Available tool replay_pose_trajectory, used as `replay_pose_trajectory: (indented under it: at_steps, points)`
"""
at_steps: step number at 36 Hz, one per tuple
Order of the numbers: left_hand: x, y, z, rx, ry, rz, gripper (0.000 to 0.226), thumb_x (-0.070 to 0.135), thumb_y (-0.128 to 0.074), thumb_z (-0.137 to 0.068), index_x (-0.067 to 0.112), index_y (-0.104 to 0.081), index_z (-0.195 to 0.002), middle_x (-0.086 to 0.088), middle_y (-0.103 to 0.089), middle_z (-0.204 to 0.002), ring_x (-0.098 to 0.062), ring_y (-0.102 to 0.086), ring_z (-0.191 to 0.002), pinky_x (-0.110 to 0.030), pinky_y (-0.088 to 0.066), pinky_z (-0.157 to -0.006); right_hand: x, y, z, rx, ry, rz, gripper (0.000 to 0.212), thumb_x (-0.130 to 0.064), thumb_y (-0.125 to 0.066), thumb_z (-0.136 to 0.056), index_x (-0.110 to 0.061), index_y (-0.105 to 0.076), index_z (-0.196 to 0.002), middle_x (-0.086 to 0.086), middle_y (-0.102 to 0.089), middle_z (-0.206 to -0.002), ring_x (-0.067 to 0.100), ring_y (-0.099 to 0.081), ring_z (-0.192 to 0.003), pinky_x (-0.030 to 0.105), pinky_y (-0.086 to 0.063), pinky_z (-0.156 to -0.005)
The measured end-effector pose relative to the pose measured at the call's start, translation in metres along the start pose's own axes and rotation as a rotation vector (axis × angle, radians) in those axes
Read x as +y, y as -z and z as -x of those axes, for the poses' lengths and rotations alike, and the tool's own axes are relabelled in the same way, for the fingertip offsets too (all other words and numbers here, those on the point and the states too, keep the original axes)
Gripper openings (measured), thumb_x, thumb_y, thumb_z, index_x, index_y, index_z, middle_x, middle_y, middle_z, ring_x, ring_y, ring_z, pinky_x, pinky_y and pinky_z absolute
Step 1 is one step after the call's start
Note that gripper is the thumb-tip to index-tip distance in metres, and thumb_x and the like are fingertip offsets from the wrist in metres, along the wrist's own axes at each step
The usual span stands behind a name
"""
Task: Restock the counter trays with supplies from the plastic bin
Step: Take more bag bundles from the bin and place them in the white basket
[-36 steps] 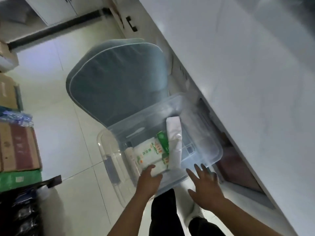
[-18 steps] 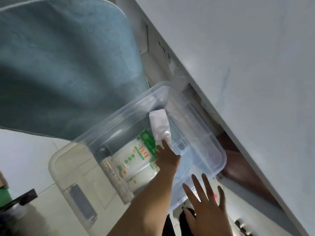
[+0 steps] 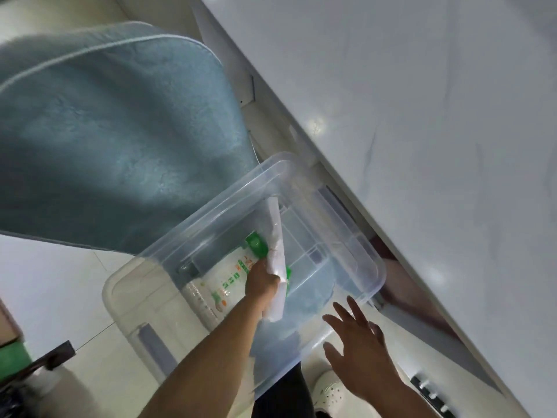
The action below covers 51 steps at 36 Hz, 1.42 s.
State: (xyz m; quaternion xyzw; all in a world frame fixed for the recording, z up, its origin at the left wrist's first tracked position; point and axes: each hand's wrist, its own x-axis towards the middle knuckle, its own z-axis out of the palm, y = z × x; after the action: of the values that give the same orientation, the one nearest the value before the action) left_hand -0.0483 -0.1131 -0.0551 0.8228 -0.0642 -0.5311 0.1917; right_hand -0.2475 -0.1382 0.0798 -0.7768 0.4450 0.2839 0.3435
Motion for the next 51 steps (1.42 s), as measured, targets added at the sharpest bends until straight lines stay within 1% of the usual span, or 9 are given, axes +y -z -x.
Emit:
replay_pose_trajectory:
  at_steps: [7,13,18,28,32,37,43,48,51]
  points:
    - [-0.011,0.059,0.086,-0.213,0.012,0.503,0.056,0.012,-0.064,-0.062,0.042,-0.070,-0.109,0.004,-0.076,-0.098,-0.022,-0.071,-0.094,-0.043,-0.060,-0.078,-0.031,0.044,0.025,0.069,-0.119,-0.416,0.043,-0.035,-0.058,-0.094,-0.034,-0.050,-0.136,-0.010,-0.049,-0.145,0.011,-0.042,-0.134,0.030,-0.030,-0.111]
    - [-0.016,0.086,0.179,-0.360,-0.138,0.674,0.069,0.004,-0.066,-0.074,0.036,-0.057,-0.135,-0.003,-0.070,-0.125,-0.028,-0.065,-0.115,-0.043,-0.056,-0.090,-0.054,0.084,0.066,-0.003,-0.049,-0.934,0.043,-0.030,-0.070,-0.087,-0.036,-0.056,-0.128,-0.007,-0.061,-0.123,-0.008,-0.062,-0.096,0.009,-0.044,-0.079]
    - [0.001,0.100,0.256,-0.491,-0.328,0.770,0.067,-0.009,-0.062,-0.083,0.025,-0.054,-0.140,-0.016,-0.063,-0.135,-0.037,-0.060,-0.124,-0.050,-0.052,-0.100,-0.052,0.121,0.099,-0.123,0.100,-1.207,0.052,-0.031,-0.071,-0.085,-0.032,-0.052,-0.134,-0.002,-0.070,-0.119,0.015,-0.066,-0.111,0.045,-0.051,-0.098]
    - [0.079,0.073,0.380,-0.550,-0.622,0.555,0.059,-0.006,-0.061,-0.085,0.026,-0.062,-0.134,-0.010,-0.065,-0.132,-0.031,-0.064,-0.119,-0.038,-0.056,-0.090,0.014,0.212,0.172,-0.301,0.618,-1.420,0.051,-0.011,-0.067,-0.085,-0.016,-0.057,-0.134,0.013,-0.064,-0.129,0.027,-0.066,-0.105,0.040,-0.056,-0.080]
    - [0.114,0.038,0.408,-0.537,-0.720,0.377,0.055,0.014,-0.074,-0.084,0.044,-0.062,-0.128,0.001,-0.068,-0.130,-0.021,-0.065,-0.118,-0.032,-0.058,-0.085,0.068,0.227,0.204,-0.161,0.673,-1.409,0.051,-0.009,-0.065,-0.089,-0.026,-0.055,-0.136,0.015,-0.063,-0.130,0.030,-0.065,-0.110,0.043,-0.057,-0.079]
    - [0.153,-0.022,0.430,-0.524,-0.784,-0.005,0.095,0.035,-0.089,-0.069,0.073,-0.030,-0.133,0.016,-0.068,-0.124,-0.007,-0.067,-0.112,-0.030,-0.060,-0.082,0.133,0.217,0.248,0.196,0.603,-1.399,0.055,-0.011,-0.067,-0.090,-0.041,-0.052,-0.134,0.023,-0.064,-0.122,0.033,-0.065,-0.100,0.051,-0.058,-0.078]
    - [0.183,-0.112,0.457,-0.569,-0.890,-0.284,0.087,0.029,-0.077,-0.074,0.074,-0.030,-0.132,0.020,-0.071,-0.113,-0.010,-0.072,-0.096,-0.027,-0.061,-0.071,0.207,0.186,0.298,0.479,0.501,-1.445,0.083,-0.009,-0.073,-0.086,-0.055,-0.032,-0.140,0.015,-0.071,-0.113,0.038,-0.069,-0.101,0.054,-0.057,-0.084]
    - [0.200,-0.182,0.481,-0.712,-0.870,-0.372,0.081,0.027,-0.078,-0.079,0.068,-0.035,-0.134,0.009,-0.073,-0.111,-0.017,-0.074,-0.096,-0.035,-0.062,-0.072,0.269,0.165,0.334,0.683,0.401,-1.530,0.078,-0.009,-0.073,-0.086,-0.059,-0.037,-0.134,0.012,-0.074,-0.102,0.031,-0.073,-0.090,0.036,-0.059,-0.067]
    - [0.209,-0.220,0.491,-0.760,-0.839,-0.325,0.076,0.030,-0.079,-0.077,0.060,-0.040,-0.135,0.003,-0.075,-0.111,-0.020,-0.074,-0.096,-0.029,-0.061,-0.072,0.305,0.150,0.347,0.741,0.324,-1.650,0.076,-0.009,-0.073,-0.085,-0.060,-0.042,-0.130,0.016,-0.074,-0.104,0.037,-0.072,-0.091,0.044,-0.058,-0.069]
